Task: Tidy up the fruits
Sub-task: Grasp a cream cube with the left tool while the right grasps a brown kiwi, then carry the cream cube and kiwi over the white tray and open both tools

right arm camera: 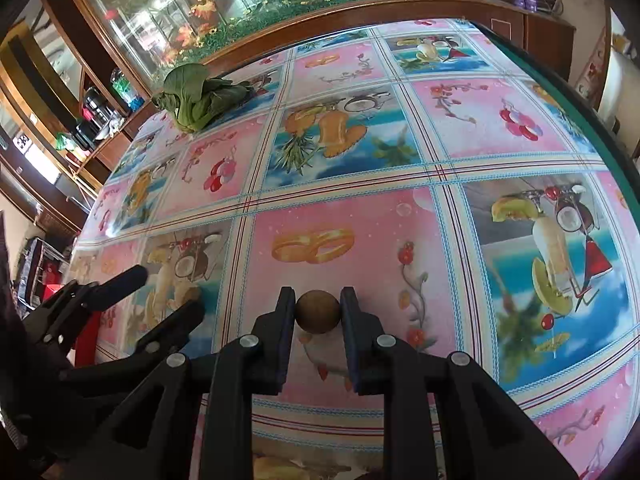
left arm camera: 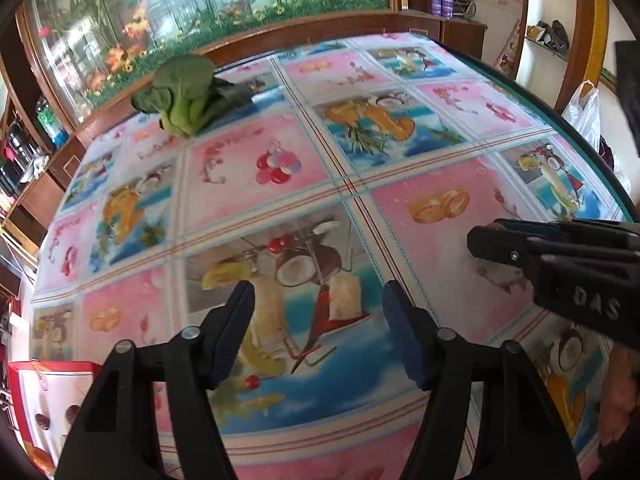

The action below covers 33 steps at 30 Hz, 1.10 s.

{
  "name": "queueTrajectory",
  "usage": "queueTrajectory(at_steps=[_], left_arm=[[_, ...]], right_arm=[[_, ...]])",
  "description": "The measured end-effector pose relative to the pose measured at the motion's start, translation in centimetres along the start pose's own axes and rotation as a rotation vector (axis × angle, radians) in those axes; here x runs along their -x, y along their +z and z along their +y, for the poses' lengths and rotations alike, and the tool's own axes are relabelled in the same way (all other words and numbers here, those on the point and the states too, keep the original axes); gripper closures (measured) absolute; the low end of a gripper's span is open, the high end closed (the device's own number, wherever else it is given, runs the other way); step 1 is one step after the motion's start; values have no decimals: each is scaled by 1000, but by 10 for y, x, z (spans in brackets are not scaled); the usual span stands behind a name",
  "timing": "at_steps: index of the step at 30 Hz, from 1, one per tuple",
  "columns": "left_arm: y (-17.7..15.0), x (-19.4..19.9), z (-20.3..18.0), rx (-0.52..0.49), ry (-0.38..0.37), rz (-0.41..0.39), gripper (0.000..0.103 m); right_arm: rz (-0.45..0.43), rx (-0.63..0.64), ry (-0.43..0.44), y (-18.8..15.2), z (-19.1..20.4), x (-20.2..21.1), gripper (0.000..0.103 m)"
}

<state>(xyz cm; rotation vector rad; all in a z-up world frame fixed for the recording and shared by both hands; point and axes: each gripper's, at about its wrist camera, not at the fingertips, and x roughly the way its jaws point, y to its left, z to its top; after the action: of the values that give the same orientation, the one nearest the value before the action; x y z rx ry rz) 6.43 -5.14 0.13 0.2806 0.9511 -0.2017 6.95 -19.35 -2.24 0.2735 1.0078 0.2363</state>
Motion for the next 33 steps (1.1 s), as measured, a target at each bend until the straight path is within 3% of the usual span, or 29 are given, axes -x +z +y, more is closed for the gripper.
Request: queueTrajectory(at_steps=[5,7,9,14,20,26,33], left_arm=[[2,-9,1,19,-43,12,66],[2,-9,1,20,-65,14,80],[1,-8,-1,18,-78,12,87],[-6,11,5,60,-63,-32,87],[-40,82,32,128,-12,-157,87],[-100,141,75,190,64,-209,87],[-185,178,150,335,209,-161,87]], right_arm=[[2,2,7,1,3,-1,81],[0,14,10,2,6,-3,81],[-9,32,18,0,10,-3,81],[-118,117,36,-5,30,13,81],[-221,171,154,-25,64,32,81],[-183,226,297,-54,122,35,82],[-74,387,452,-87,226,27,82]])
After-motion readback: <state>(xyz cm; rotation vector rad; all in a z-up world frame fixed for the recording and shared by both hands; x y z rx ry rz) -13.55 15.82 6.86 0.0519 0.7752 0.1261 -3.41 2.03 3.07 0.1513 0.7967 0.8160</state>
